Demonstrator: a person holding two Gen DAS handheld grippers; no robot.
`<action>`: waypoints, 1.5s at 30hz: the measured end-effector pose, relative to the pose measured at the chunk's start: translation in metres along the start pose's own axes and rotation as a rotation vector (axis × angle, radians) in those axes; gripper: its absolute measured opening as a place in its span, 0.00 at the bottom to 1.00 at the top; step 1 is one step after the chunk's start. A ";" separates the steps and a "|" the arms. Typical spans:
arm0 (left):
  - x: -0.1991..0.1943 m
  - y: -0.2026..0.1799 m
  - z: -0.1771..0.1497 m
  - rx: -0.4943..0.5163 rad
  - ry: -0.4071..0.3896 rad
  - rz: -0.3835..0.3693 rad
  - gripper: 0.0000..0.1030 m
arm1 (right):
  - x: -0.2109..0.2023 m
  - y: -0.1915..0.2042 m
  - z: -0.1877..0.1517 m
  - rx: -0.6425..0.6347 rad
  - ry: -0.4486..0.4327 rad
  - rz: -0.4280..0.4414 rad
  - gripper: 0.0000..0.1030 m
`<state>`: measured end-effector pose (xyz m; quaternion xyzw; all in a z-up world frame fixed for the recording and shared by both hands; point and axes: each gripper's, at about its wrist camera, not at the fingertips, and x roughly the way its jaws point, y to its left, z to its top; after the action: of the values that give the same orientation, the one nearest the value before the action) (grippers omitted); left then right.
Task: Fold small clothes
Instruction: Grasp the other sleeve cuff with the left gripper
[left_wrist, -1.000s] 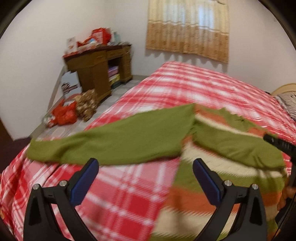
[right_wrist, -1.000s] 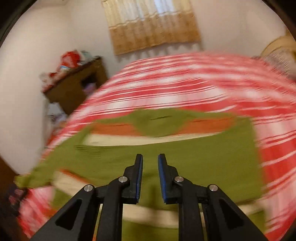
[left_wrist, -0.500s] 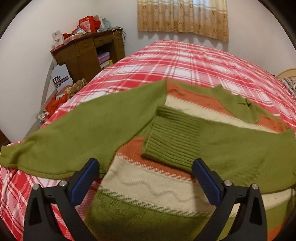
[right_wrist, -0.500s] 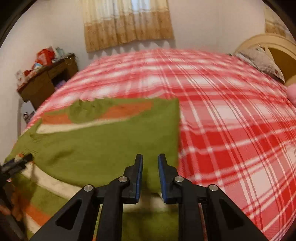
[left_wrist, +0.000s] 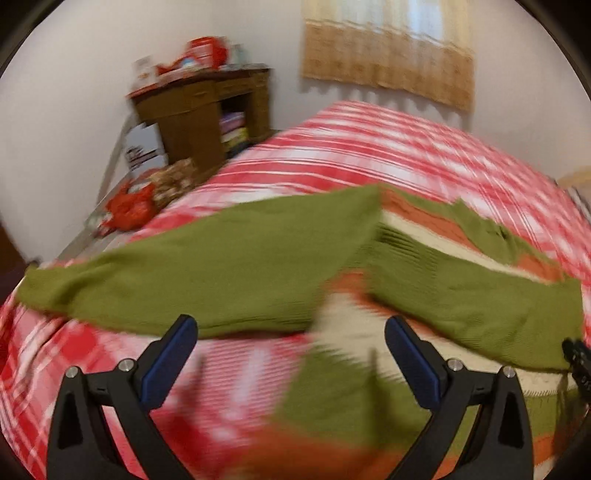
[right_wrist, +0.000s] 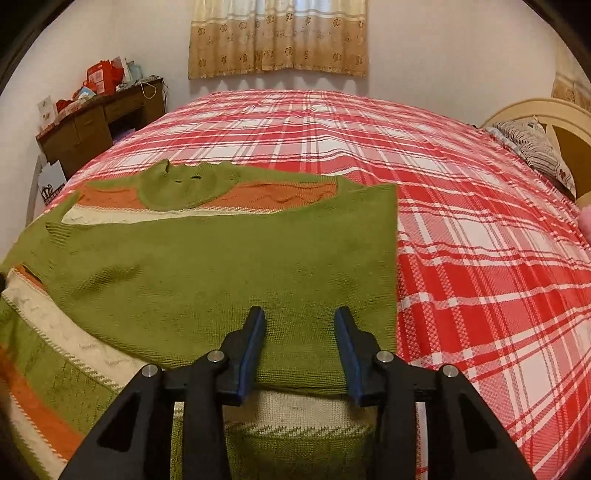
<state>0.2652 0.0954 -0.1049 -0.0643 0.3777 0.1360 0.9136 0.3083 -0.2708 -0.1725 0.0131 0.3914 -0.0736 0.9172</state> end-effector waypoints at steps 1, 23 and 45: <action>-0.002 0.014 0.002 -0.028 -0.003 0.019 1.00 | -0.001 -0.001 0.000 0.005 -0.001 0.007 0.41; 0.055 0.261 0.018 -0.619 0.121 0.433 0.50 | -0.001 0.003 -0.001 -0.013 -0.002 -0.023 0.42; -0.030 0.123 0.068 -0.203 -0.292 0.251 0.09 | -0.001 0.001 -0.001 0.005 -0.008 -0.005 0.43</action>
<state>0.2537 0.2218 -0.0376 -0.0880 0.2309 0.2938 0.9234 0.3069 -0.2695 -0.1727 0.0139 0.3875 -0.0768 0.9186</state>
